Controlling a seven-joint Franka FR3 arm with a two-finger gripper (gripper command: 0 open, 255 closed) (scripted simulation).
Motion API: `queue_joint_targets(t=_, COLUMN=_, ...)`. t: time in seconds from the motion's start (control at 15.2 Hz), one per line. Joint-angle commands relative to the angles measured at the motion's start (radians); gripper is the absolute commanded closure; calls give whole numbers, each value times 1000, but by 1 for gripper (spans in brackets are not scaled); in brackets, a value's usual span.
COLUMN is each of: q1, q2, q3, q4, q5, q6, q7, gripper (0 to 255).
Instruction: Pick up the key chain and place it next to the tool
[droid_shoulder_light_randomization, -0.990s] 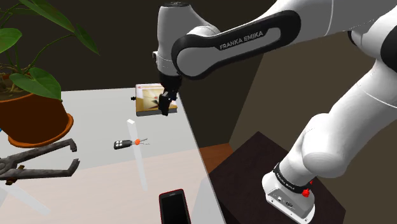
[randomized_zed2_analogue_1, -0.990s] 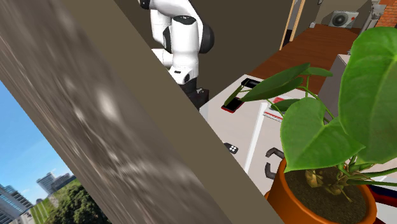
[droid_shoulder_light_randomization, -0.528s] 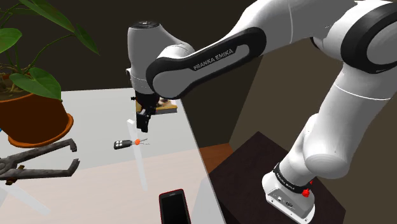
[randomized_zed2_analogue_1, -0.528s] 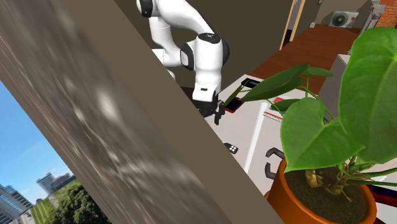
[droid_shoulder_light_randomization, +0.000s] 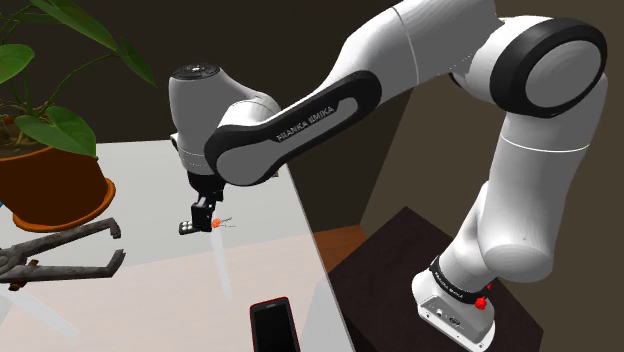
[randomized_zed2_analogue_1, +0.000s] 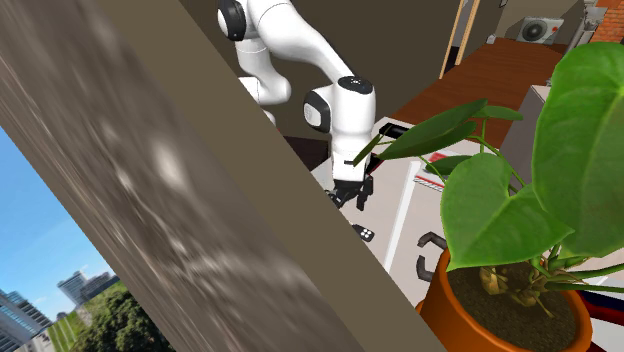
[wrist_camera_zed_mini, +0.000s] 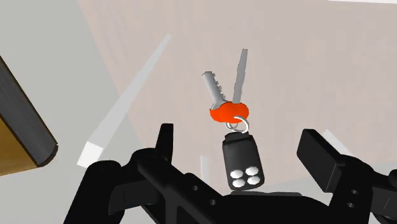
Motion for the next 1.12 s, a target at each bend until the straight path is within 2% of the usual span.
queue_joint_targets(t=0.0, q1=2, q2=15, q3=-4, q4=-10, q5=-9, q6=24, q7=4, gripper=0)
queue_joint_targets(t=0.2, q1=6, q2=36, q3=-9, q4=-17, q5=-21, q6=51, q7=12, gripper=0)
queue_joint_targets(t=0.73, q1=6, q2=36, q3=-9, q4=-17, q5=-21, q6=51, q7=12, gripper=0)
queue_joint_targets(t=0.79, q1=6, q2=36, q3=-9, q4=-17, q5=-21, q6=51, q7=12, gripper=255)
queue_joint_targets(t=1.06, q1=6, q2=36, q3=-9, q4=-17, q5=-21, q6=50, q7=12, gripper=255)
